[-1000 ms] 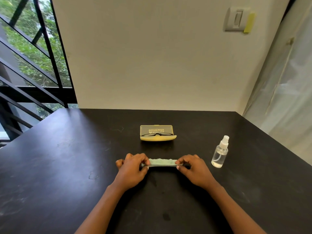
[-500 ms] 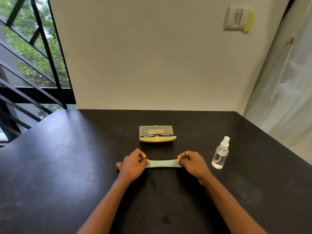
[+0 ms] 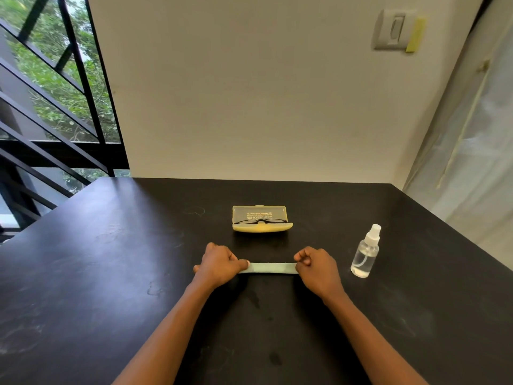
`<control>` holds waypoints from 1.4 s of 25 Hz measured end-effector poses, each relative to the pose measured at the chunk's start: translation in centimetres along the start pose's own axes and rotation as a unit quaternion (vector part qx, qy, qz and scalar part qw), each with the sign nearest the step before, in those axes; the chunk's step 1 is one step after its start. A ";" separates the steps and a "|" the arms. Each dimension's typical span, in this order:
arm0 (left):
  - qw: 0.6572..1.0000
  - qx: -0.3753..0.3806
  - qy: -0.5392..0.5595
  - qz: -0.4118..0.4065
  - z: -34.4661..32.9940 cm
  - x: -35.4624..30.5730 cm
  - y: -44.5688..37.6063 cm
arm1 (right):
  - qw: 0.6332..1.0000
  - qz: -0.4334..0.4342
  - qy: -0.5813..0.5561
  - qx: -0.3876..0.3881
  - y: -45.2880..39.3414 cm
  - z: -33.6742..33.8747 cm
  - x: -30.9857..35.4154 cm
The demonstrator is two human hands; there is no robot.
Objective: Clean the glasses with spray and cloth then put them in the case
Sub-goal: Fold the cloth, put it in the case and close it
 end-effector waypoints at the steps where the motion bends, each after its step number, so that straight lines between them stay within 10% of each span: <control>1: 1.000 0.004 -0.009 0.009 0.0 -0.1 -0.2 | 1.000 0.015 0.023 -0.001 0.1 0.0 0.2; 10: 0.994 0.045 0.071 0.074 -0.4 -1.1 -0.3 | 0.986 0.090 0.141 0.013 1.6 -0.3 2.1; 17: 0.882 0.154 0.398 0.199 -1.4 -0.3 1.8 | 0.968 0.112 0.221 0.050 2.6 -0.4 3.8; 24: 0.895 0.088 0.394 0.190 -1.1 0.5 1.7 | 0.911 0.199 0.331 0.141 4.0 -2.3 6.2; 35: 0.895 0.076 0.399 0.184 -0.8 0.9 2.0 | 0.930 0.090 0.335 0.118 3.9 0.1 3.4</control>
Point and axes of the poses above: each hand's wrist, its own y-axis away from the middle knuckle, its own z-axis out of the back of the hand, x = y × z, the point moved 7 cm from there along -y, towards the middle knuckle, and after that the axes turned 11 degrees about z, right-handed, at the moved point
